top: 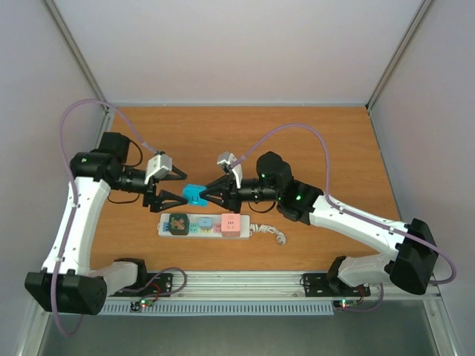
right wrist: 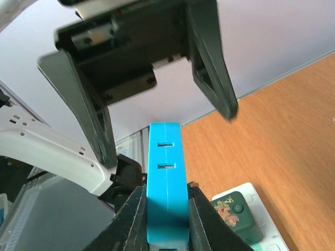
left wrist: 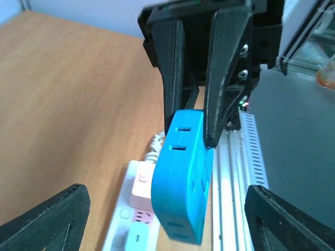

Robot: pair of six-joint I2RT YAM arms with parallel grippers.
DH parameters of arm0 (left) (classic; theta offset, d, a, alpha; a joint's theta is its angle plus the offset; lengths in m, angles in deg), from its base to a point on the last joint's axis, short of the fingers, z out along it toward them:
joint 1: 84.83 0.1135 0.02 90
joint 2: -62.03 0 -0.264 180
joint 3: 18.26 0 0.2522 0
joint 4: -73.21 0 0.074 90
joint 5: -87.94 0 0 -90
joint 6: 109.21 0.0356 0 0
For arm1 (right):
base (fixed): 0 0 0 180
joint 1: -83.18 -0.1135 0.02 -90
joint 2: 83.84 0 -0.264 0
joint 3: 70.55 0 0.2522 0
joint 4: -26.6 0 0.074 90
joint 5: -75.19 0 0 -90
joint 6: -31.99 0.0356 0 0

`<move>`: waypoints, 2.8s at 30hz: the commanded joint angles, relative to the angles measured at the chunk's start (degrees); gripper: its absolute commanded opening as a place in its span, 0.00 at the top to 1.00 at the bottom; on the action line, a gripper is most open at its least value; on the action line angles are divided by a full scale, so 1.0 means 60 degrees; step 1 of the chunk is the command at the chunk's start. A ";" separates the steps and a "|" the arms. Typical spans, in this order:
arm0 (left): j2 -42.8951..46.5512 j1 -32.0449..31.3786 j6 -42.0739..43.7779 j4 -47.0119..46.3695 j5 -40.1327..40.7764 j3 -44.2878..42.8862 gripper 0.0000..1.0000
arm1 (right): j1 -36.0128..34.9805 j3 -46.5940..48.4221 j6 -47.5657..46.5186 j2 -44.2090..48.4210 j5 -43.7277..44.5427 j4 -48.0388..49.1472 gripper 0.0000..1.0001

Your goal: Insert the plug

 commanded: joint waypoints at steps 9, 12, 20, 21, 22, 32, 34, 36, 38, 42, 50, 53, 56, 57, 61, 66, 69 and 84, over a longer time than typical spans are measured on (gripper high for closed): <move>0.1012 0.0209 0.0884 0.0037 -0.1341 0.0105 0.15 | 0.0149 -0.0626 0.0908 0.0592 -0.0339 0.1135 0.99; 0.1015 0.0009 0.0971 0.0038 -0.1502 0.0356 0.17 | 0.0149 -0.0579 0.1165 0.0412 -0.0508 0.1592 0.99; 0.1158 -0.0302 0.1101 0.0038 -0.1800 0.0645 0.24 | 0.0149 -0.0365 0.1744 -0.0136 -0.0464 0.2371 0.99; 0.1189 -0.0331 0.1117 0.0038 -0.1793 0.0654 0.24 | 0.0149 -0.0385 0.1856 -0.0156 -0.0422 0.2485 0.99; 0.1237 -0.0383 0.1123 0.0031 -0.1783 0.0669 0.25 | 0.0152 -0.0404 0.1902 -0.0174 -0.0359 0.2596 0.99; 0.1341 -0.0671 0.1376 0.0038 -0.1643 0.1035 0.29 | 0.0141 -0.0458 0.2318 -0.0480 0.0363 0.3493 0.99; 0.1409 -0.0749 0.1372 0.0032 -0.1595 0.1050 0.30 | 0.0152 -0.0506 0.2335 -0.0510 0.0607 0.3660 0.99; 0.1502 -0.0823 0.1371 0.0038 -0.1538 0.1118 0.31 | 0.0149 -0.0712 0.2298 -0.0412 0.0979 0.4058 0.99; 0.1546 -0.0871 0.1389 0.0038 -0.1452 0.1186 0.31 | 0.0149 -0.0960 0.2290 -0.0272 0.1413 0.4470 0.99; 0.1530 -0.0909 0.1445 0.0027 -0.1352 0.1277 0.34 | 0.0149 -0.1086 0.2204 -0.0214 0.2065 0.4823 0.99; 0.1495 -0.0938 0.1589 0.0038 -0.1158 0.1491 0.40 | 0.0149 -0.1275 0.1959 -0.0007 0.3181 0.5149 0.99; 0.1452 -0.0938 0.1638 0.0038 -0.1061 0.1520 0.40 | 0.0160 -0.1302 0.1760 0.0137 0.3461 0.5149 0.99; 0.1313 -0.0938 0.1633 0.0014 -0.0983 0.1471 0.43 | 0.0149 -0.1313 0.1674 0.0259 0.3569 0.5094 0.99; 0.1251 -0.0938 0.1581 -0.0029 -0.0971 0.1455 0.44 | 0.0149 -0.1348 0.1666 0.0331 0.3603 0.5090 0.99; 0.1012 -0.0938 0.1181 -0.0195 -0.0920 0.1376 0.55 | 0.0149 -0.1724 0.1270 0.0703 0.4013 0.5292 0.99; 0.1006 -0.0938 0.1287 -0.0134 -0.0827 0.1428 0.57 | 0.0174 -0.1854 0.1252 0.0914 0.4370 0.5307 0.99; 0.1127 -0.0938 0.1343 -0.0114 -0.0715 0.1530 0.57 | 0.0205 -0.1849 0.1268 0.1008 0.4465 0.5296 0.99; 0.1803 -0.0946 0.2015 0.0027 -0.0458 0.1983 0.55 | 0.0290 -0.1184 0.1937 0.0383 0.4539 0.4840 0.99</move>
